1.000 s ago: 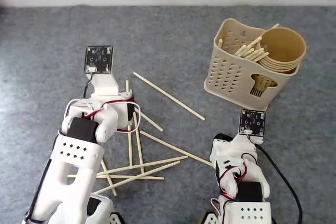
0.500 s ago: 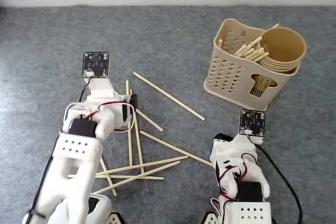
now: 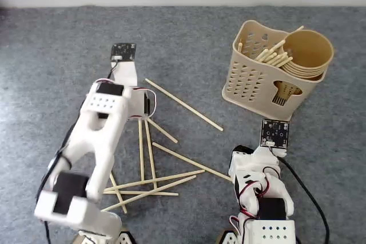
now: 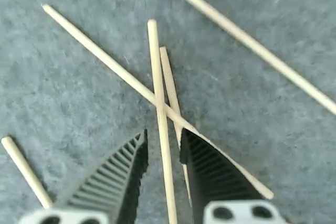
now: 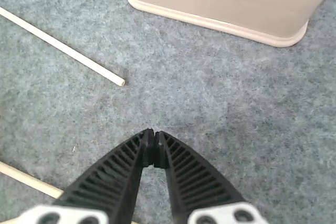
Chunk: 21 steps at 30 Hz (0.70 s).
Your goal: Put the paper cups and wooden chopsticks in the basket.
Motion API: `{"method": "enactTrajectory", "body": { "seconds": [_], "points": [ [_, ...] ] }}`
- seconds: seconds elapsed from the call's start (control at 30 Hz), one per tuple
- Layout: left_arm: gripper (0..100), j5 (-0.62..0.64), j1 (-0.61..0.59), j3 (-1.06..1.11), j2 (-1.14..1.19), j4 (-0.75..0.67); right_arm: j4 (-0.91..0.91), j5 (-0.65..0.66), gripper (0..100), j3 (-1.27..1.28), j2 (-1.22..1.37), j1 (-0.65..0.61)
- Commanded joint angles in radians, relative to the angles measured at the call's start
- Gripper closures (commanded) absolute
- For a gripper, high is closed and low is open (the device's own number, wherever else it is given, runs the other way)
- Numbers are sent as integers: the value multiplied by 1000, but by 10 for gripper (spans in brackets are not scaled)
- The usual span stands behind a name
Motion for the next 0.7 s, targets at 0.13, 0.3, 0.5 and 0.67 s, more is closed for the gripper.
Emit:
{"method": "enactTrajectory", "body": {
  "seconds": [0.13, 0.3, 0.5, 0.67],
  "points": [
    [906, 48, -9, -202, 181, 97, 4, 0, 990, 11, -22, 5],
    [906, 57, -9, -246, 222, 91, 4, 0, 990, 11, -22, 5],
    [905, 57, -9, -280, 236, 95, 4, 0, 990, 11, -22, 5],
    [822, 126, -5, -291, 273, 91, 4, 0, 990, 11, -22, 5]
  ]
}}
